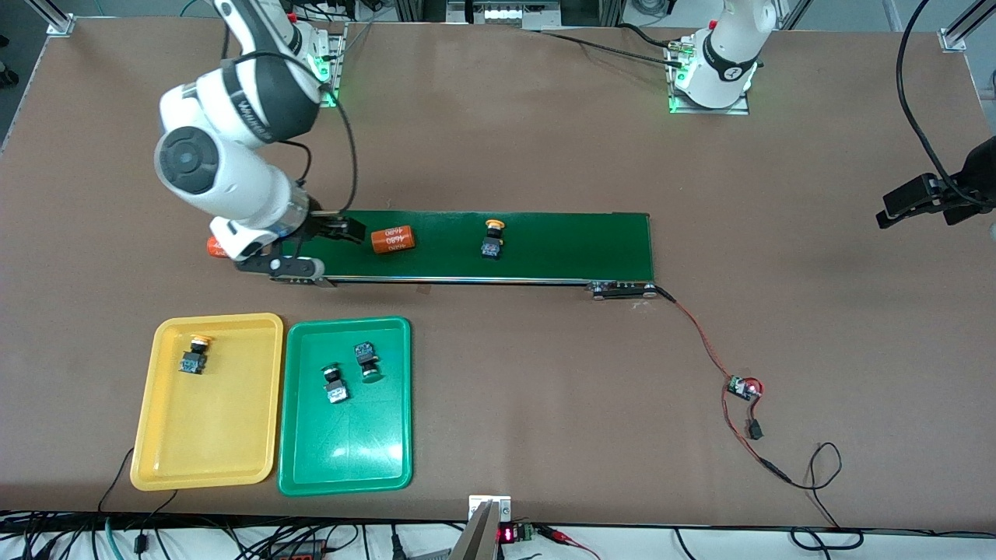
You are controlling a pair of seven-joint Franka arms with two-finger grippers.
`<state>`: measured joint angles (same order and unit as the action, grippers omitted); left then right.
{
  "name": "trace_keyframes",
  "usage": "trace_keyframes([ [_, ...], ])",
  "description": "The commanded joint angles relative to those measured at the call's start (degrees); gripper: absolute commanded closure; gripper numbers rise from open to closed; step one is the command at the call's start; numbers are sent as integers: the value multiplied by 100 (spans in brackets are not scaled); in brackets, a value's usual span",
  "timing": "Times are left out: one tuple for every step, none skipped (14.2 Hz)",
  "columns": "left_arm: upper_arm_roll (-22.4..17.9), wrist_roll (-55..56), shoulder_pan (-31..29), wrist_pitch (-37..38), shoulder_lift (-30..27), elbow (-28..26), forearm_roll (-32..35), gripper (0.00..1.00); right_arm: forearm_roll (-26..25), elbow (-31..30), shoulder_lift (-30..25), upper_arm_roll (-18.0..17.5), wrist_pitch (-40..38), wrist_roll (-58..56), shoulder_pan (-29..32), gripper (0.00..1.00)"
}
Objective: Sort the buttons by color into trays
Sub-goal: 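Move the right gripper back over the belt, then grasp the yellow-based button on the belt with the right gripper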
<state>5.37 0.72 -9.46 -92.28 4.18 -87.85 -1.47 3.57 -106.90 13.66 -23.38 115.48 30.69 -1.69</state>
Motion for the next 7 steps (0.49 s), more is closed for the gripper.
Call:
trace_keyframes([
  [8,-2,6,-80,-137,-136,-3,0,12,-743,-302,-377,789,490,116,0],
  [16,-2,6,-71,-146,-136,-3,0,-6,-962,-372,-456,1061,578,108,0],
  [17,-2,15,-80,-137,-136,6,0,-41,-1139,-425,-483,1264,674,81,0],
  [17,-2,15,-71,-137,-136,6,0,-215,-1297,-452,-562,1501,858,72,0],
  [25,-2,15,-71,-137,-136,6,0,-373,-1403,-452,-641,1678,1129,72,0],
  [25,-2,6,-71,-137,-136,-2,0,-549,-1517,-443,-711,1845,1402,38,0],
  [17,-2,6,-71,-137,-136,-3,0,-829,-1588,-435,-747,1916,1518,-32,0],
])
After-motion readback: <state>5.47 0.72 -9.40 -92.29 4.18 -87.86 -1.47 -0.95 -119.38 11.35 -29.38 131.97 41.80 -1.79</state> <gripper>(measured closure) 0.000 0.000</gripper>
